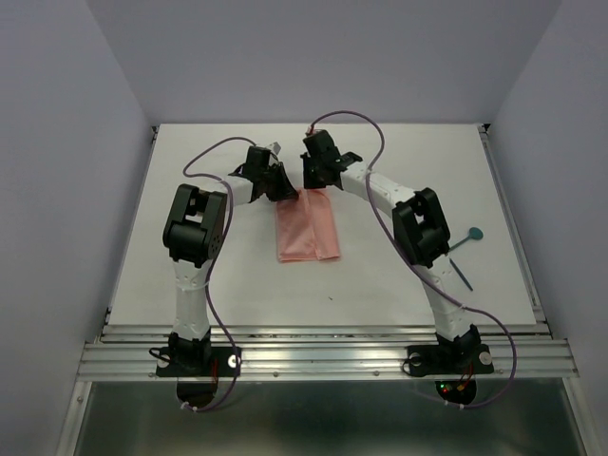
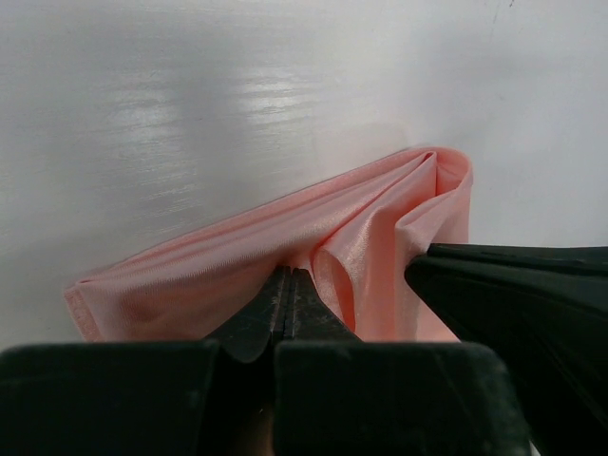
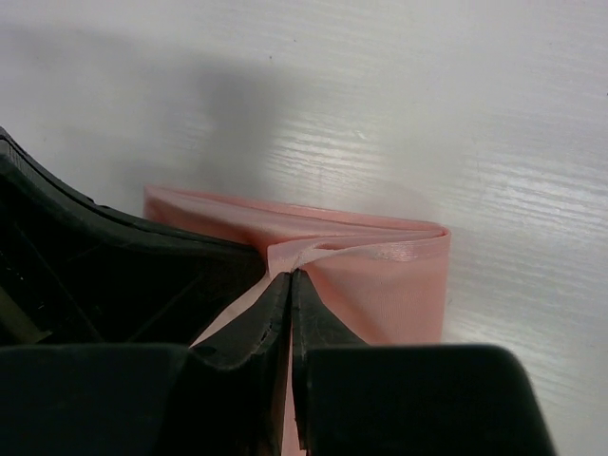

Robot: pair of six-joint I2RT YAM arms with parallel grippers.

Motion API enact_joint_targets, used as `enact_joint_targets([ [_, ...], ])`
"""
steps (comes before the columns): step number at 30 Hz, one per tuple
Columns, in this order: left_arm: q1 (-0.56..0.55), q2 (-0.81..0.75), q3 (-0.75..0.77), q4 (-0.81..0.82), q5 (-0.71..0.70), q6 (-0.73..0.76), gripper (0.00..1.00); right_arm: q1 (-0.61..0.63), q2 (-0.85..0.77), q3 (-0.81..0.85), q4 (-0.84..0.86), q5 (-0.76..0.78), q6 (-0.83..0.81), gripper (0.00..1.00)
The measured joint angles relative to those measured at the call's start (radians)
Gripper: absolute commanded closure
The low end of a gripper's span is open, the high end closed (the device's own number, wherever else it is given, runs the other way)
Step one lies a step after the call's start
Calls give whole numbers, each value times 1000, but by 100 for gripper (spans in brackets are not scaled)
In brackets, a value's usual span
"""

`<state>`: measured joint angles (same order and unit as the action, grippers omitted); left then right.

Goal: Fold the napkin into a case and place the utensils inside
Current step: Smooth out the 2/3-rectangle-folded napkin at the center of the board.

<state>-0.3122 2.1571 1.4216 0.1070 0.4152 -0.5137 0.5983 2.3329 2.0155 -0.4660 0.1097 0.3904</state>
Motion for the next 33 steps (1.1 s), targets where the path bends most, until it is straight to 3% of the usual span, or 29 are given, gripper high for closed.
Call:
enact_joint_targets([
  [5, 0, 0, 0, 1, 2, 0, 100, 5, 26, 6, -2, -5, -4, 92],
  [11, 0, 0, -1, 2, 3, 0, 100, 10, 52, 6, -10, -9, -11, 70],
  [16, 0, 0, -2, 2, 3, 0, 100, 12, 53, 6, -18, -10, -15, 65],
  [28, 0, 0, -2, 5, 4, 0, 100, 26, 53, 6, -20, 0, -43, 59],
  [33, 0, 0, -6, 10, 6, -1, 100, 42, 62, 16, -21, 30, -58, 65],
])
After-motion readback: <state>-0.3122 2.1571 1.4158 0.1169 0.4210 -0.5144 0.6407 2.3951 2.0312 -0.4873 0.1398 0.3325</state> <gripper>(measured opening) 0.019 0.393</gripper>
